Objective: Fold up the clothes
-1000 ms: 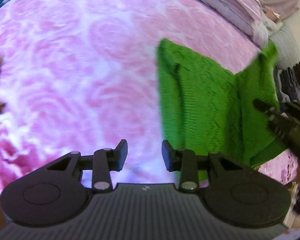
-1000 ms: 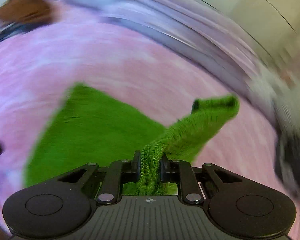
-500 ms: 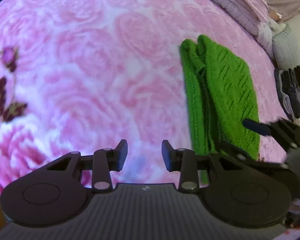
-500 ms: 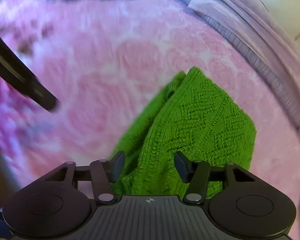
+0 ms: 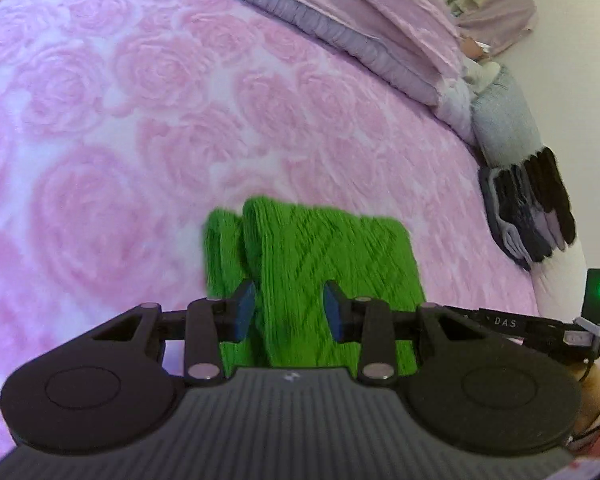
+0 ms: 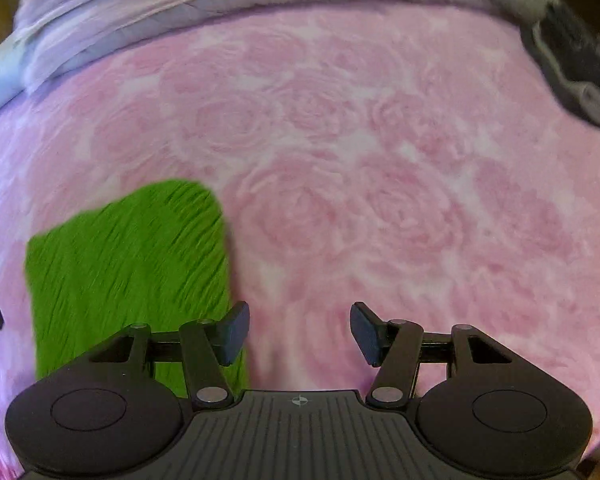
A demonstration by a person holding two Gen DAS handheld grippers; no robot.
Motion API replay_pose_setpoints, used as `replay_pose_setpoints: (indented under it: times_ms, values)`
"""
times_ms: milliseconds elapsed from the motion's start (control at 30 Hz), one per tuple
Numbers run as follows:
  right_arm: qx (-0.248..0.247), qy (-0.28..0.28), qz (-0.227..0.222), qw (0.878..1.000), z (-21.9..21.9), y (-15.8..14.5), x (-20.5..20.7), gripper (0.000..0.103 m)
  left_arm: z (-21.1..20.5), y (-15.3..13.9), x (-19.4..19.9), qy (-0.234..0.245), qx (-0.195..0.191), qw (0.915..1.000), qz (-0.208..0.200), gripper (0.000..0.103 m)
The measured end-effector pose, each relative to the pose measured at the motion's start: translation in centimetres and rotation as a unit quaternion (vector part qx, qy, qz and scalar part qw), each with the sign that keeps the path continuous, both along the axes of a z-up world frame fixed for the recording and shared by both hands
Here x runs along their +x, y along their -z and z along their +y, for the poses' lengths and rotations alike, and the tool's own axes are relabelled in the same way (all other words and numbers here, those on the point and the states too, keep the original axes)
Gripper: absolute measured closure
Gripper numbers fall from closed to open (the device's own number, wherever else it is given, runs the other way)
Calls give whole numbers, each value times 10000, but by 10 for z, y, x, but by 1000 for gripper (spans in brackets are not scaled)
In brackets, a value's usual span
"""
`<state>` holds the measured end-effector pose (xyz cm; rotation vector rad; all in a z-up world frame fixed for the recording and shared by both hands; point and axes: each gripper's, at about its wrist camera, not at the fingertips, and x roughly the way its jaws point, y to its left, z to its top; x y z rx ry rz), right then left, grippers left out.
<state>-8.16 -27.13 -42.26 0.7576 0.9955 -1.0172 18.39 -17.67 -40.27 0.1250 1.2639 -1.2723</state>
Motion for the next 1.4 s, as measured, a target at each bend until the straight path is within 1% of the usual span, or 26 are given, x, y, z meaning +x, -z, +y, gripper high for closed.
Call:
replay_pose_setpoints:
  times_ms: [67,133,200,267,367,500,600,633,667,700,733,833,900,967,1000,1067,1100,1133,1167,1267,1333,1400]
  values:
    - [73,-63,-96,9999,-9,3,1,49,-15,11,4,-21,-4,9999,145,72]
    - [127,-186,-95,9997,-18,9,6,49,-24,21,7,-100,220,9996,117,72]
    - [164,-321,-130,9993,-24,15,13,49,-27,30,11,-240,341,9989,206,72]
    - [189,-406,-130,9989,-28,20,12,49,-28,34,16,-398,328,9979,383,72]
    - [240,-552,-124,9981,-36,27,13,49,-32,38,20,-507,274,9964,627,72]
    - [298,-778,-20,9965,-48,37,25,49,-42,45,18,-523,348,9956,690,72]
    - [265,-977,116,9948,-49,38,31,49,-38,52,22,-712,389,9924,928,71]
    - [251,-1037,151,9942,-48,39,35,49,-36,54,23,-781,384,9908,1037,73]
    - [237,-1090,197,9936,-48,40,37,49,-35,54,24,-822,372,9897,1111,86]
    - [214,-1141,266,9929,-48,41,41,50,-34,52,23,-829,301,9898,1119,91]
    - [202,-1190,316,9922,-47,42,44,51,-33,47,23,-806,255,9910,1037,92]
    - [130,-1433,489,9884,-44,39,57,59,-31,23,16,-641,199,9962,558,93]
    - [24,-1683,632,9837,-38,37,68,59,-25,12,14,-573,225,9978,256,93]
    - [-132,-1936,751,9781,-32,37,79,59,-24,13,14,-512,358,9980,32,93]
    - [-204,-2044,844,9750,-28,39,85,60,-26,17,16,-528,448,9976,-7,93]
    - [-282,-2163,991,9709,-24,43,92,61,-29,27,23,-585,515,9969,41,92]
    - [-300,-2189,1032,9698,-23,45,95,61,-30,30,24,-541,524,9972,-2,92]
    - [-307,-2198,1039,9695,-23,45,96,61,-33,33,24,-440,553,9974,-140,91]
    - [-309,-2201,1033,9695,-23,46,95,61,-35,35,23,-369,564,9975,-231,91]
    - [-244,-2127,1002,9717,-25,54,90,62,-42,39,25,-365,604,9973,-203,91]
    - [-189,-2058,882,9744,-28,52,83,61,-44,38,23,-266,631,9972,-312,91]
    - [-150,-2008,769,9765,-29,45,77,61,-41,34,20,-188,625,9972,-353,88]
